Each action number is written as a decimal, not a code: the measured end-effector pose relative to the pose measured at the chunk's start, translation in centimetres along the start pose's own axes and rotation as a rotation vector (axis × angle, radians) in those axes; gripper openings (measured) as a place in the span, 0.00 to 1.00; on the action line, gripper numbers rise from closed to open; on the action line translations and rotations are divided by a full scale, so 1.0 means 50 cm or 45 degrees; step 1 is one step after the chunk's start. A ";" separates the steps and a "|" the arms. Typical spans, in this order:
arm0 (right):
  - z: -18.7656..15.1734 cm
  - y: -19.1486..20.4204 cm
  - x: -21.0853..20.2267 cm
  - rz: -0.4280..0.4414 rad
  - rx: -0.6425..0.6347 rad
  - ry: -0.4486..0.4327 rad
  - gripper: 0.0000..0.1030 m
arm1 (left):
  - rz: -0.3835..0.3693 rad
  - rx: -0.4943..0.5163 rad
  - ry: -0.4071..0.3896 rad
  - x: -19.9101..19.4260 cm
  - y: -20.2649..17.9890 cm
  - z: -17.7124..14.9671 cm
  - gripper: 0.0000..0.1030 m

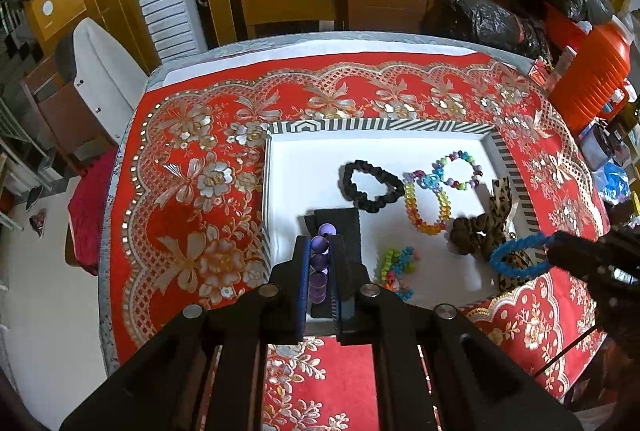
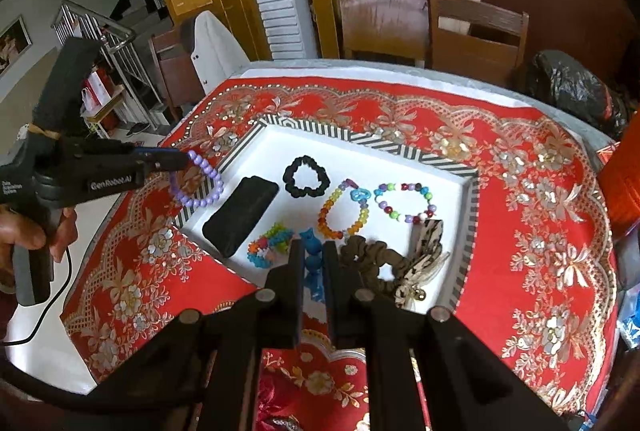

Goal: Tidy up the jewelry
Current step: 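Carry the purple and blue bracelets into the tray and open both tools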

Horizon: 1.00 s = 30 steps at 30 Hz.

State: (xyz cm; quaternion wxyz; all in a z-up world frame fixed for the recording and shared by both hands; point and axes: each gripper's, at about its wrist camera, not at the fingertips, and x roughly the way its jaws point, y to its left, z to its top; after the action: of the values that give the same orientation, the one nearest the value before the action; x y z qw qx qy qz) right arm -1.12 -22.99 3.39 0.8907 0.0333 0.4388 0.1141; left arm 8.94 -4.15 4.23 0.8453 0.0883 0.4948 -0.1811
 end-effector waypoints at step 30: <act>-0.029 -0.068 0.224 0.060 0.183 0.299 0.09 | -0.072 -0.226 0.145 0.238 0.079 0.129 0.00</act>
State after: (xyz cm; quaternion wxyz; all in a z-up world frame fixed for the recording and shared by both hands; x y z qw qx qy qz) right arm 4.91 -23.74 -6.72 0.8256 0.0940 0.5461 0.1064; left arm 20.97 -5.22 -3.03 0.8148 0.0093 0.5585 -0.1551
